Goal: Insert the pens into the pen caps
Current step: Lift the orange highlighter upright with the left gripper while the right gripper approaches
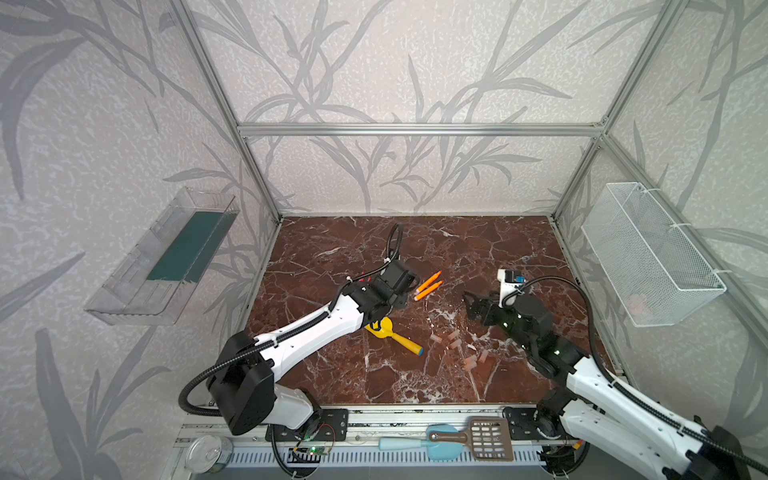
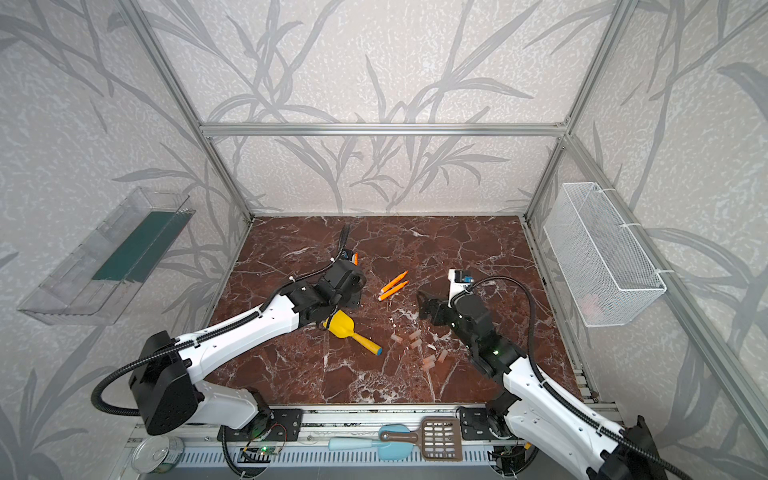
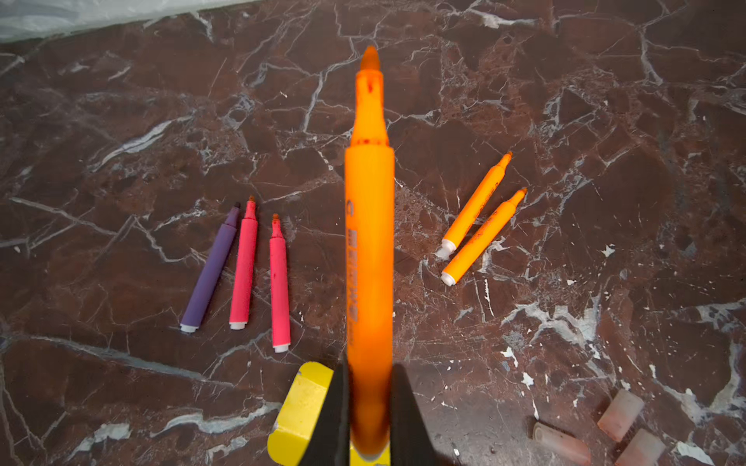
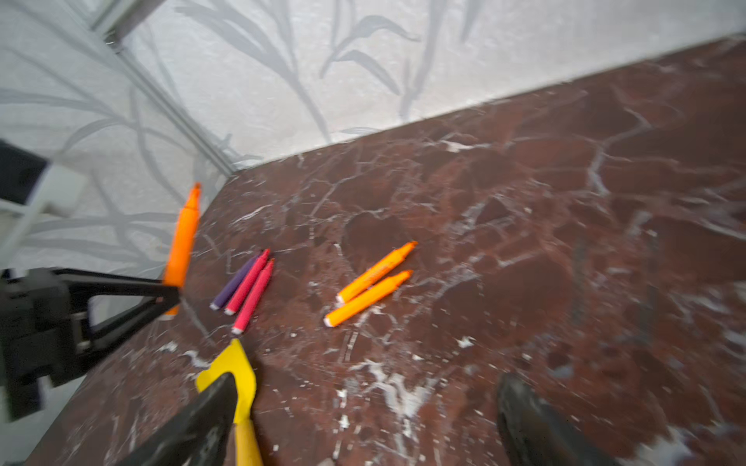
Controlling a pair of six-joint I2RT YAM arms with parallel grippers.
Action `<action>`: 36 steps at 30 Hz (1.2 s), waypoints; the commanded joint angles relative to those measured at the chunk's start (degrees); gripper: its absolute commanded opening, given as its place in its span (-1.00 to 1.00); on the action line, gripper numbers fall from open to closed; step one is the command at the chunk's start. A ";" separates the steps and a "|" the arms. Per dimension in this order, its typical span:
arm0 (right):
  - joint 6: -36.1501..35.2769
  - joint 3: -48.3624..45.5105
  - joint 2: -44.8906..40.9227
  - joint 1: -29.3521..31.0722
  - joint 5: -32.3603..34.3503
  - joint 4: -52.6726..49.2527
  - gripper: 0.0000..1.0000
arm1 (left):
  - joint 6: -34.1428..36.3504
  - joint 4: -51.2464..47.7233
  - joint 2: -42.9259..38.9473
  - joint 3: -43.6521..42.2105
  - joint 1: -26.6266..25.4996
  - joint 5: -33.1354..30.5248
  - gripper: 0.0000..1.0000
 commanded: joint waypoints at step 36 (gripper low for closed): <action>4.29 8.50 13.72 8.61 -5.94 9.70 0.74 | 13.08 36.39 -13.28 -23.61 -0.74 22.34 -1.00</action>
